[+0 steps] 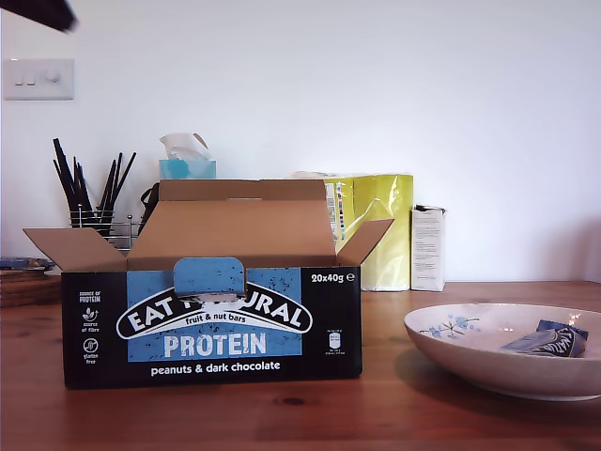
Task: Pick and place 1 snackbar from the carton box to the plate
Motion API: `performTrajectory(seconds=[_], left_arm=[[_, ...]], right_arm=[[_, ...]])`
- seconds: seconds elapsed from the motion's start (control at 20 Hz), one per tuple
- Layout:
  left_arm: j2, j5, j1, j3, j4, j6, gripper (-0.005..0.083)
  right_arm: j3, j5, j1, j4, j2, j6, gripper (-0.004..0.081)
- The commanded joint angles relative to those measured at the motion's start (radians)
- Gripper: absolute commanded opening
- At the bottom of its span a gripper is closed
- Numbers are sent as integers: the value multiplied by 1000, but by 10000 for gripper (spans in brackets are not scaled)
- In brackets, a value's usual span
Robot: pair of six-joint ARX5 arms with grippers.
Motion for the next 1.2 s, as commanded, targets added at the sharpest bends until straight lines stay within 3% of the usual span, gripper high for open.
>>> performTrajectory(seconds=[0.0, 0.25, 0.45, 1.15], left_arm=[[-31, 23, 38, -52, -2, 12, -24], [-145, 103, 116, -122, -44, 23, -24], [-203, 119, 117, -126, -84, 45, -24], [-195, 124, 118, -126, -139, 37, -24]], right_arm=[[-15, -21, -2, 26, -29, 14, -13], [-15, -21, -1, -10, -106, 21, -13], [-15, -74, -1, -38, -147, 21, -13], [-15, -63, -1, -71, -146, 26, -13]])
